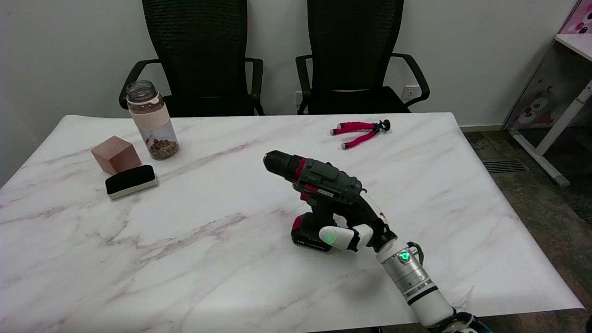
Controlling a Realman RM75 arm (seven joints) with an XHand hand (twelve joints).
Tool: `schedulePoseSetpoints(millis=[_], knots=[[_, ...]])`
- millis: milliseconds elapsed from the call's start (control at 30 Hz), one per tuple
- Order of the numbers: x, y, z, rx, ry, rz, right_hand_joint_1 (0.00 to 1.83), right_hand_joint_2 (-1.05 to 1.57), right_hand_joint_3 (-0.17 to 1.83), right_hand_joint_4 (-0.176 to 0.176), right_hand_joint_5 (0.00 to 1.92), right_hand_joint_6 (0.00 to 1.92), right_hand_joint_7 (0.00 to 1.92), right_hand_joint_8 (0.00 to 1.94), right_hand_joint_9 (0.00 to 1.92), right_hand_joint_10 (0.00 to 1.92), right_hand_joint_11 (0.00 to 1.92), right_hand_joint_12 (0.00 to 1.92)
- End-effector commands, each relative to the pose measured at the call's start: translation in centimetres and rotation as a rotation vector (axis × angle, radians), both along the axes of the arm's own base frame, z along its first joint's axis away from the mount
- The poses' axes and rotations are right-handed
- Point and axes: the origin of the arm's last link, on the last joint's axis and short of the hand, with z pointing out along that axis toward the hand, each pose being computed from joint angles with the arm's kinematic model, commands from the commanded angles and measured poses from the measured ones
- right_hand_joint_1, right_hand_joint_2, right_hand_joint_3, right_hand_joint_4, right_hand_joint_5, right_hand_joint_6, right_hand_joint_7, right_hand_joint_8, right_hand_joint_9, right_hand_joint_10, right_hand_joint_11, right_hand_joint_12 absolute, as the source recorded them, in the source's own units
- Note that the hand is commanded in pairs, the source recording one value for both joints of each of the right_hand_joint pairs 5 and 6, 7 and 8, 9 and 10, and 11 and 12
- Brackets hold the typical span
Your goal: Pick up the power screwdriver.
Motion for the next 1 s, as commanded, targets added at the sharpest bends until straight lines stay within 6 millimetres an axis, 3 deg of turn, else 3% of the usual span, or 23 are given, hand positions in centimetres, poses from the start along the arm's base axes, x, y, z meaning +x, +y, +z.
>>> schedulePoseSetpoints(millis=[33, 467, 667, 1000], knots=[[-0.3, -1.7, -2.8, -0.003, 0.007, 0.009, 0.98, -0.02, 0.74, -0.024, 0.00, 0.00, 0.00, 0.00, 0.33, 0.33, 0.51, 0.51], [-0.2, -3.2, -3.4, 0.022, 0.023, 0.015, 0.98, 0.06, 0.71, -0.023, 0.00, 0.00, 0.00, 0.00, 0.35, 0.35, 0.54, 0.54], [-0.4, -3.2, -3.0, 0.003, 0.009, -0.001, 1.04, 0.29, 0.67, -0.028, 0.02, 0.02, 0.02, 0.02, 0.77, 0.77, 1.36, 1.36], [-0.6, -3.7, -2.6, -0.021, -0.003, -0.019, 1.08, 0.60, 0.80, -0.040, 0.12, 0.12, 0.12, 0.12, 1.31, 1.31, 1.74, 1.74]])
